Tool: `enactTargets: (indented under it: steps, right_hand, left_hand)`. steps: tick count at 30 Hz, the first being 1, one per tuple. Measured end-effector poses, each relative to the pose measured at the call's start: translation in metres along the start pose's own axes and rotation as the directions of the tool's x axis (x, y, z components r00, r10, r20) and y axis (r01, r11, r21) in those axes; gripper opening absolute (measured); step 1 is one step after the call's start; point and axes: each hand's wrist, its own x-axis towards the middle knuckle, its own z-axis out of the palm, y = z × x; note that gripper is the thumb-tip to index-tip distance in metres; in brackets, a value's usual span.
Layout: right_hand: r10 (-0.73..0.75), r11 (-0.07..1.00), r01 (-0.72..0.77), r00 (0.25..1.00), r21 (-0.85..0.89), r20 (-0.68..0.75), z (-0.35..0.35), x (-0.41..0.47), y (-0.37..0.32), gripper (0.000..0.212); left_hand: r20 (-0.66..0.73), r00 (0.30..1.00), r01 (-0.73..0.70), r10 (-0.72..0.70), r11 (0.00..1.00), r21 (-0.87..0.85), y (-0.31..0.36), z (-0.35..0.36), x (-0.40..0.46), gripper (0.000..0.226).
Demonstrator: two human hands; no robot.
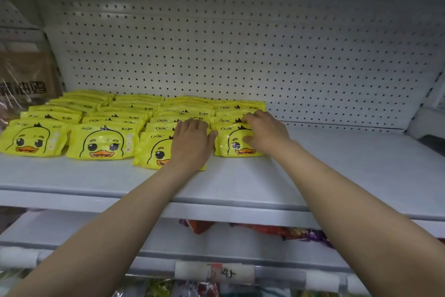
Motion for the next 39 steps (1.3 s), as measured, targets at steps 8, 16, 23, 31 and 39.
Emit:
enactTargets:
  steps: [8, 16, 23, 31, 39]
  right_hand:
    - [0.036, 0.999, -0.036, 0.998, -0.010, 0.046, -0.021, -0.021, -0.017, 0.055]
    - [-0.116, 0.988, 0.116, 0.993, 0.106, -0.001, -0.083, -0.062, -0.065, 0.050]
    - [-0.329, 0.921, 0.344, 0.938, 0.180, -0.111, -0.117, -0.123, -0.124, 0.048]
    - [-0.533, 0.795, 0.552, 0.834, 0.253, -0.143, -0.112, -0.173, -0.224, 0.051]
    - [-0.663, 0.685, 0.661, 0.740, 0.306, -0.114, -0.073, -0.176, -0.369, 0.051]
  left_hand:
    - [0.131, 0.989, 0.066, -0.067, 0.998, 0.013, 0.013, -0.031, 0.001, 0.053]
    - [0.091, 0.981, 0.176, -0.171, 0.983, -0.047, 0.010, -0.113, -0.046, 0.046]
    - [-0.036, 0.974, 0.217, -0.222, 0.970, -0.113, -0.019, -0.191, -0.146, 0.045]
    - [-0.136, 0.945, 0.302, -0.299, 0.953, 0.002, -0.073, -0.265, -0.251, 0.048]
    - [-0.174, 0.895, 0.437, -0.412, 0.888, 0.146, -0.188, -0.295, -0.321, 0.049]
